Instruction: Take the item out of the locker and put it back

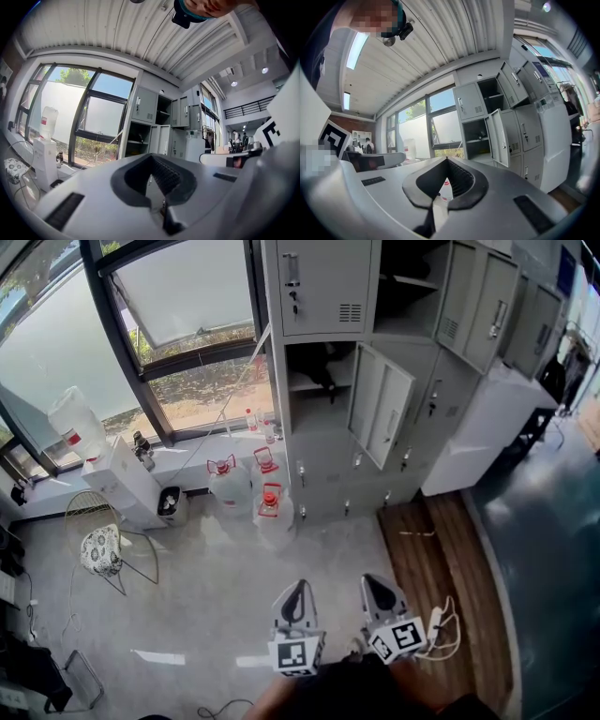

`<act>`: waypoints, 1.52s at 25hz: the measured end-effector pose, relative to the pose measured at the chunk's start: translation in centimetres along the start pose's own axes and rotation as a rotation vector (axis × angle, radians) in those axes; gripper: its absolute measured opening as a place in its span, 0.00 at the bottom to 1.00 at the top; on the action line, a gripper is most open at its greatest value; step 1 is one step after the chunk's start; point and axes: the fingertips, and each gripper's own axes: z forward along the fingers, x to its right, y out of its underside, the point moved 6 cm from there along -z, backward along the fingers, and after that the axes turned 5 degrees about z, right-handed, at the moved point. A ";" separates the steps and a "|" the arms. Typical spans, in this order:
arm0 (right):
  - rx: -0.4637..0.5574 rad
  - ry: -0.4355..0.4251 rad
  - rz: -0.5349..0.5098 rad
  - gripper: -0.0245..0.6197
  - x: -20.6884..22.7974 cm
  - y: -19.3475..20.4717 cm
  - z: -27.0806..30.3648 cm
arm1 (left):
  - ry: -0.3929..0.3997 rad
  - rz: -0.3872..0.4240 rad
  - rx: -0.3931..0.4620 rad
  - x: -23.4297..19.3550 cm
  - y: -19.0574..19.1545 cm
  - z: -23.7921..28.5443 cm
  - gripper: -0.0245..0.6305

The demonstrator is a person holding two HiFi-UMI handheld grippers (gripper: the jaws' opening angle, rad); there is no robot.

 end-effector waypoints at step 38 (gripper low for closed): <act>0.022 -0.055 0.023 0.03 15.4 -6.3 26.8 | -0.036 0.005 -0.009 -5.4 -2.8 28.7 0.03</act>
